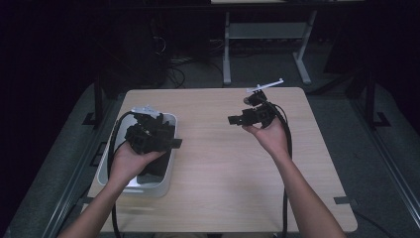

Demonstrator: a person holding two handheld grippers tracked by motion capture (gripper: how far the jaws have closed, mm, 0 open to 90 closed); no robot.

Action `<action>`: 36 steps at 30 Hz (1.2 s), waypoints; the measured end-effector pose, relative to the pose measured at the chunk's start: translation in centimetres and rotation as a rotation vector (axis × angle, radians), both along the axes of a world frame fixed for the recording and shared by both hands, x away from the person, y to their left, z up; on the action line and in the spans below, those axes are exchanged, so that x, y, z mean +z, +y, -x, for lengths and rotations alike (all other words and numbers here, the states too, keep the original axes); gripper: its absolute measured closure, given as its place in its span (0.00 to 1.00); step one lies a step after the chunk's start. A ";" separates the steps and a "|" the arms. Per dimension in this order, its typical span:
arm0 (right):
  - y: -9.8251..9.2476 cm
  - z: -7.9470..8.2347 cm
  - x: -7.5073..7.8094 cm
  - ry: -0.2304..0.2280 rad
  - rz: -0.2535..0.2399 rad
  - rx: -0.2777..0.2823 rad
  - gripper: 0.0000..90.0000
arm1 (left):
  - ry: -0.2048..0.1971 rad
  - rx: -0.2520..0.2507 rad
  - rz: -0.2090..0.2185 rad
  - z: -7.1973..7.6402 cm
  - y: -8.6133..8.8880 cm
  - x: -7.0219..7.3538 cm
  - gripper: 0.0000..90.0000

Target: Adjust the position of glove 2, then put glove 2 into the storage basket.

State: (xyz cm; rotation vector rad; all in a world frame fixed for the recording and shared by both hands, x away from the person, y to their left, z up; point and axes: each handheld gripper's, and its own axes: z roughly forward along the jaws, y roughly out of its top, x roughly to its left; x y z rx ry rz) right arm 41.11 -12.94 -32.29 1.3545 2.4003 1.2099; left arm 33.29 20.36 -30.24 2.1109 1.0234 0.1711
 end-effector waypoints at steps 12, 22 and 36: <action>-3.0 1.0 -1.1 0.013 -0.006 -0.047 0.34 | 0.003 -0.024 -0.004 0.0 -1.5 -0.2 0.36; -5.1 1.7 -1.7 0.023 -0.017 -0.080 0.34 | 0.007 -0.047 0.000 -0.1 -2.9 -0.3 0.35; -8.3 2.8 -2.6 0.030 -0.014 -0.126 0.34 | -0.003 -0.062 0.008 -0.1 -4.1 -0.5 0.35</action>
